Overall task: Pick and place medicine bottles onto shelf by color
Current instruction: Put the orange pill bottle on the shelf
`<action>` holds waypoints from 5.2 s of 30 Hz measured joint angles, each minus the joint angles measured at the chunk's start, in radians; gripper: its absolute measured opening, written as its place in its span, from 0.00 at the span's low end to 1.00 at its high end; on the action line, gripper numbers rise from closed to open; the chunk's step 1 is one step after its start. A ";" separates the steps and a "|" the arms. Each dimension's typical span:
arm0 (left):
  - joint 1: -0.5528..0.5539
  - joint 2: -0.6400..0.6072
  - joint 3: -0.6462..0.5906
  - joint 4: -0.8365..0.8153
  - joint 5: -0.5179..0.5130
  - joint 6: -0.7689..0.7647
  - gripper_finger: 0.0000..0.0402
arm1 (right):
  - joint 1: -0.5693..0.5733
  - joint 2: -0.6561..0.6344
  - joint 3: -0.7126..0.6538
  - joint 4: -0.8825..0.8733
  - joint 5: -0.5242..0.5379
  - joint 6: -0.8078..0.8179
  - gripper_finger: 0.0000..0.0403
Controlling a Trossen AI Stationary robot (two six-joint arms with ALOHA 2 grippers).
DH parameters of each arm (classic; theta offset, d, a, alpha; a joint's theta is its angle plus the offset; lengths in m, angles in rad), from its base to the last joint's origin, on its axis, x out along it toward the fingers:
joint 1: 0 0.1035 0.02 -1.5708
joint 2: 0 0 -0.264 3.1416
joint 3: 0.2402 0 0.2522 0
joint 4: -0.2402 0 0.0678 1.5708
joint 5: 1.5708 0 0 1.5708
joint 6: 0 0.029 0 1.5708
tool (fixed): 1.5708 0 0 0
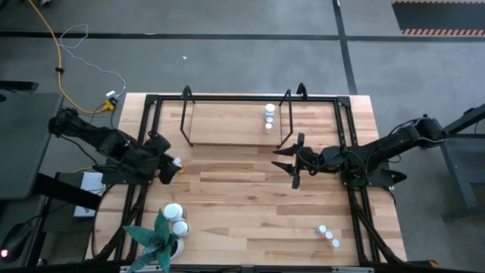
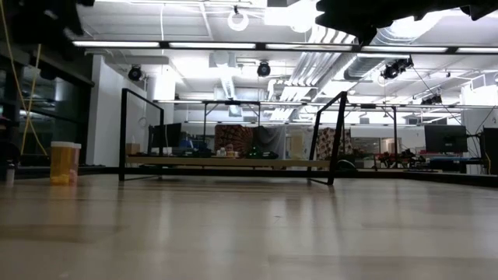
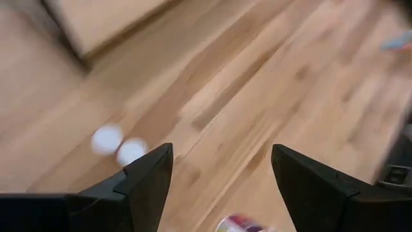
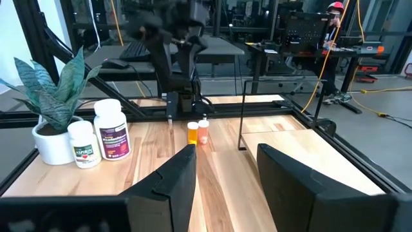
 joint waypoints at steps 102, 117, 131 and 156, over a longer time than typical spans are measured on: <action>0.411 0.303 0.226 0.390 0.088 0.474 0.28 | 0.000 0.000 0.000 -0.011 0.001 0.001 0.39; 0.903 0.747 0.551 0.053 0.207 1.212 0.28 | -0.034 0.000 0.000 -0.025 0.000 0.026 0.39; 1.010 0.885 0.456 0.261 0.232 1.410 0.28 | -0.059 0.000 0.000 -0.060 0.000 0.072 0.39; 1.151 0.787 0.310 0.370 0.329 1.457 0.28 | -0.059 0.000 0.000 -0.060 0.000 0.096 0.39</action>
